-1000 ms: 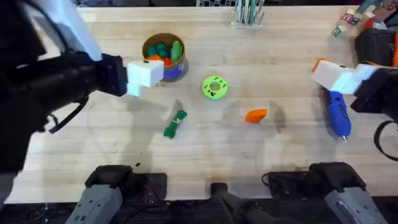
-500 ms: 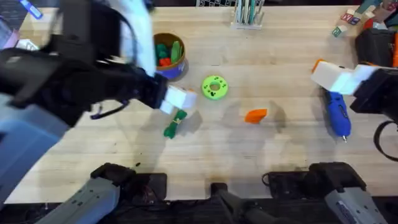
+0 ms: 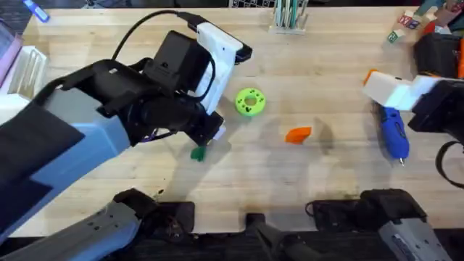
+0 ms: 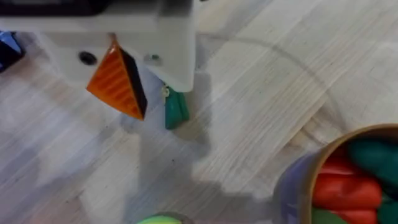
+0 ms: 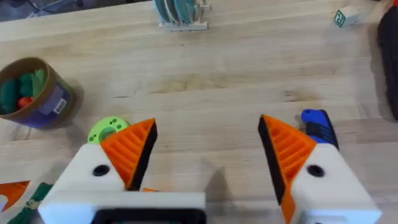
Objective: Pick up the gripper from the table and insert it into the empty holder that is missing its gripper. Then pick up a screw, insert it into the mounting hole, and use the screwdriver to tighten it. Finally, clean up the table by picking up the vegetable and placing it into the bucket.
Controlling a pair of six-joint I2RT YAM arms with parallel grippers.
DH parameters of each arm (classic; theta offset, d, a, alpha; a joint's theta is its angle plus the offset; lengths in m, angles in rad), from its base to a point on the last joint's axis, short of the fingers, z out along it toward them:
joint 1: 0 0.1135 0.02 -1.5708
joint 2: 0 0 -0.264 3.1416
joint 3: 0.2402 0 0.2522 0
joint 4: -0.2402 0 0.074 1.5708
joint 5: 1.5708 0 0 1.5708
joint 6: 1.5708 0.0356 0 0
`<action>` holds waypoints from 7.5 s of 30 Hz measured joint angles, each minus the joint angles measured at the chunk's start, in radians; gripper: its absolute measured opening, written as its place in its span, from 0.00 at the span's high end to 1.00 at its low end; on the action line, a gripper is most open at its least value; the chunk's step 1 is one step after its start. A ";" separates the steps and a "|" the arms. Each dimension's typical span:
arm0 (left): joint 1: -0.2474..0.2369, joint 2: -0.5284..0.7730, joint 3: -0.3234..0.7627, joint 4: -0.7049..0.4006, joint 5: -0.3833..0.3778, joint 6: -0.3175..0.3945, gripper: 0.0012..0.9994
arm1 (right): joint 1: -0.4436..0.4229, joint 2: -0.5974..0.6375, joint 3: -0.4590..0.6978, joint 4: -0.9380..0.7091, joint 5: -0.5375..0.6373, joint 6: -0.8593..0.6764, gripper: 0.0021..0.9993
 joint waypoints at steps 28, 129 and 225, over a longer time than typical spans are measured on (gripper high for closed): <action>0.000 -0.039 -0.002 0.731 0.237 -0.054 0.01 | 0.000 0.000 0.000 -0.001 0.000 0.000 0.01; 0.318 -1.134 -0.785 0.760 0.636 -0.240 0.01 | 0.002 0.098 0.016 0.049 -0.060 -0.058 0.01; 0.318 -1.133 -0.785 0.757 0.675 -0.260 0.01 | 0.316 1.123 0.002 0.548 -1.257 0.332 0.99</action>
